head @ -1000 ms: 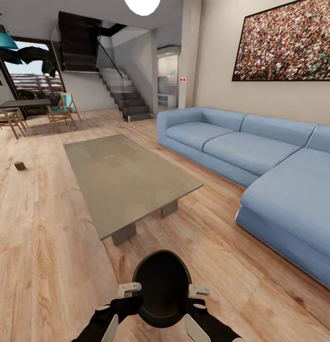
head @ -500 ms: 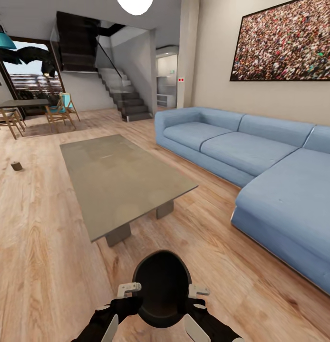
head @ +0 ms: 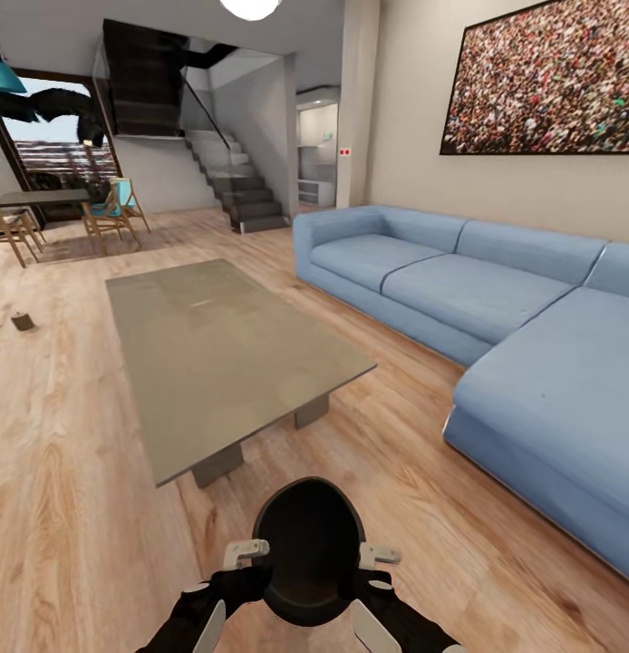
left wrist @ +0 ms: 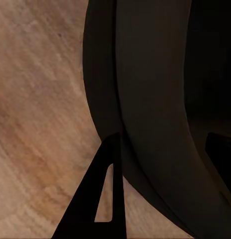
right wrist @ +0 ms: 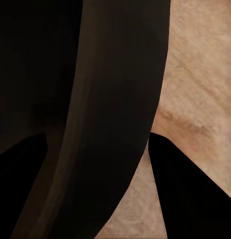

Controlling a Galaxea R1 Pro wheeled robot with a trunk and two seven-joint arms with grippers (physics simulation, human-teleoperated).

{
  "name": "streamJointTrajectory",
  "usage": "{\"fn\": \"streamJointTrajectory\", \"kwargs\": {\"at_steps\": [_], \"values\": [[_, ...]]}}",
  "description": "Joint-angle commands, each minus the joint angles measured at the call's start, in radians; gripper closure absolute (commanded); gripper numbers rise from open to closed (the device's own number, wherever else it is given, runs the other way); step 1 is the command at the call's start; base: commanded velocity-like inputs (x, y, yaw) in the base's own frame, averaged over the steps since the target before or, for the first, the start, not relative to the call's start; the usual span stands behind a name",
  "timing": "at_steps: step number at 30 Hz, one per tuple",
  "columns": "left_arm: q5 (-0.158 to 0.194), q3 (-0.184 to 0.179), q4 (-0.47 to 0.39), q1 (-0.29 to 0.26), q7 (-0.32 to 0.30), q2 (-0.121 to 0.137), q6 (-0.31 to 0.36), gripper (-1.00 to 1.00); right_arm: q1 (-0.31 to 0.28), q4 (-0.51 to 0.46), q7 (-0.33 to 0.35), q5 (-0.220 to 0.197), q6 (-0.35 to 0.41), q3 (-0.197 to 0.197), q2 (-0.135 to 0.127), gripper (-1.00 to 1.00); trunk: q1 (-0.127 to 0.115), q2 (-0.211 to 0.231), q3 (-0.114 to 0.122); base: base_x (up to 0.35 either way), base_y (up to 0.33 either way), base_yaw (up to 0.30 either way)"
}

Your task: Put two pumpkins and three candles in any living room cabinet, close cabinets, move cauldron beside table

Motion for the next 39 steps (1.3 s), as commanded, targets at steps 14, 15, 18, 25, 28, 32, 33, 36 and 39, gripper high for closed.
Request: {"fn": "streamJointTrajectory", "kwargs": {"at_steps": [14, 15, 18, 25, 28, 32, 33, 36, 39], "values": [[0.025, -0.010, -0.002, -0.001, -0.002, -0.001, 0.005, 1.00, -0.001, -0.002, -0.010, -0.019, 0.004, 0.033, 0.004, 1.00, 0.000, 0.000, -0.001, 0.140, -0.150, 0.213], [0.025, -0.010, -0.002, -0.001, -0.002, -0.001, 0.005, 1.00, -0.001, -0.002, -0.010, -0.019, 0.004, 0.033, 0.004, 1.00, 0.000, 0.000, -0.001, 0.125, -0.168, 0.281], [0.025, -0.010, -0.002, -0.001, -0.002, -0.001, 0.005, 1.00, -0.001, -0.002, -0.010, -0.019, 0.004, 0.033, 0.004, 1.00, 0.000, 0.000, -0.001, 0.124, -0.166, 0.282], [0.025, -0.010, -0.002, -0.001, -0.002, -0.001, 0.005, 1.00, -0.001, -0.002, -0.009, -0.019, 0.004, 0.033, 0.004, 1.00, 0.000, 0.000, -0.001, 0.068, -0.176, 0.282], [0.025, -0.011, -0.002, -0.001, -0.002, -0.001, 0.005, 1.00, -0.001, -0.002, -0.008, -0.019, 0.004, 0.033, 0.004, 1.00, 0.000, 0.000, -0.001, 0.007, -0.217, 0.282], [0.025, -0.011, -0.002, -0.001, -0.002, -0.001, 0.005, 1.00, -0.001, -0.002, -0.007, -0.019, 0.004, 0.033, 0.004, 1.00, 0.000, 0.000, -0.001, 0.002, -0.267, 0.282], [0.025, -0.011, -0.002, -0.001, -0.002, -0.001, 0.005, 1.00, -0.001, -0.002, -0.007, -0.019, 0.004, 0.033, 0.004, 1.00, 0.000, 0.000, -0.001, 0.000, -0.281, 0.282], [0.025, -0.011, -0.002, -0.001, -0.002, -0.001, 0.005, 1.00, -0.001, -0.002, -0.006, -0.019, 0.003, 0.033, 0.004, 1.00, 0.000, 0.000, -0.001, 0.000, -0.283, 0.282], [0.025, -0.011, -0.002, -0.001, -0.002, -0.001, 0.005, 1.00, -0.001, -0.002, -0.008, -0.019, 0.004, 0.033, 0.004, 1.00, 0.000, 0.000, -0.001, 0.000, -0.263, 0.264]]}}
